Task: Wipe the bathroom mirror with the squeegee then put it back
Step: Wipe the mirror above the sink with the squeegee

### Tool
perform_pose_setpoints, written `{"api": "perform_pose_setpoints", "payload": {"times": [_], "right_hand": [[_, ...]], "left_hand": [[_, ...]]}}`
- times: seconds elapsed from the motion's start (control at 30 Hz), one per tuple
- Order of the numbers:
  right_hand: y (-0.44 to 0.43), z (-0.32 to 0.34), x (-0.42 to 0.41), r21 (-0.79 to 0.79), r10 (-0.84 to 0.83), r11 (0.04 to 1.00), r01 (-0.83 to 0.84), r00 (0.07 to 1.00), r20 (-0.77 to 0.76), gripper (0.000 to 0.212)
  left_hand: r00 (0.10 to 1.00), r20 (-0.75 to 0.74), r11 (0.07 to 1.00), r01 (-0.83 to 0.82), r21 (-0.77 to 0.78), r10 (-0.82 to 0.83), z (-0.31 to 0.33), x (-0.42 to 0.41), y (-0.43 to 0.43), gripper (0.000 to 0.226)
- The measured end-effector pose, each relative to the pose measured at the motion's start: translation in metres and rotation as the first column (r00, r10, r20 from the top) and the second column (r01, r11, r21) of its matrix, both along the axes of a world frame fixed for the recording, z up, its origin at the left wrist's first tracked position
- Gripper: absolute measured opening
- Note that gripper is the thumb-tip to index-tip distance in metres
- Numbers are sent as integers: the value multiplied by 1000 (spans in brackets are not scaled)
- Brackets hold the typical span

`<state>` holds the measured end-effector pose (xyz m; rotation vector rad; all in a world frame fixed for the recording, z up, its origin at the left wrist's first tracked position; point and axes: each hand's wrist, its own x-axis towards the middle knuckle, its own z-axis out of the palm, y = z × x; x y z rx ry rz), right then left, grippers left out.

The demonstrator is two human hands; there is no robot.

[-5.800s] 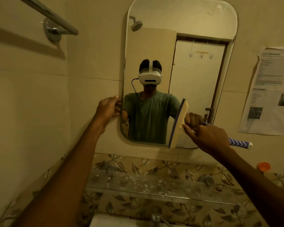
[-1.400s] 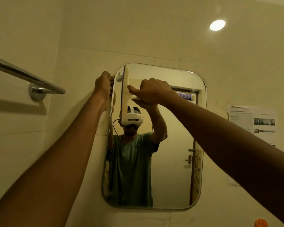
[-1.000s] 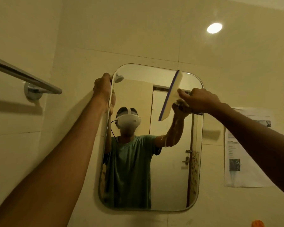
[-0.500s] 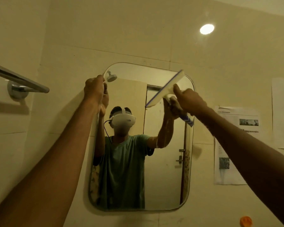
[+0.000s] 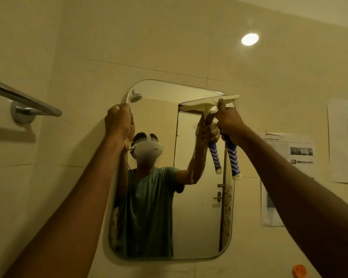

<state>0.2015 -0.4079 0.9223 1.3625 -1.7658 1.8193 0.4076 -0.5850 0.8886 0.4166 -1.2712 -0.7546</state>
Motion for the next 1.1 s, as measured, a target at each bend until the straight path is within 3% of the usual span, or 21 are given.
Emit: {"api": "perform_pose_setpoints", "payload": {"times": [0.17, 0.27, 0.33, 0.43, 0.57, 0.73, 0.9, 1.1], "right_hand": [[-9, -58, 2, -75, 20, 997, -10, 990, 138, 56], [-5, -85, 7, -49, -18, 998, 29, 975, 221, 57], [1, -78, 13, -21, -9, 1000, 15, 964, 266, 52], [8, -43, 20, -18, -33, 999, 37, 980, 194, 42], [5, -20, 20, 6, -134, 991, 134, 990, 50, 45], [1, -78, 21, -42, -73, 996, 75, 996, 47, 50], [2, -128, 18, 55, -157, 987, 148, 964, 214, 56], [6, -66, 14, -79, -201, 976, 202, 979, 24, 43]], "left_hand": [[987, -69, 988, 147, 43, -144, -1, 3, -1, 24], [942, -166, 949, 307, 74, -292, -1, 6, 5, 20], [934, -166, 940, 331, 80, -315, -4, 8, 5, 20], [928, -148, 933, 354, 67, -342, -7, 8, 1, 15], [915, -160, 921, 384, 57, -371, -14, 5, -4, 12], [893, -199, 903, 424, 69, -403, -22, 6, -3, 9], [894, -180, 901, 427, 75, -409, -23, 10, 5, 5], [907, -170, 916, 398, 51, -385, -26, 12, 11, 9]]}}
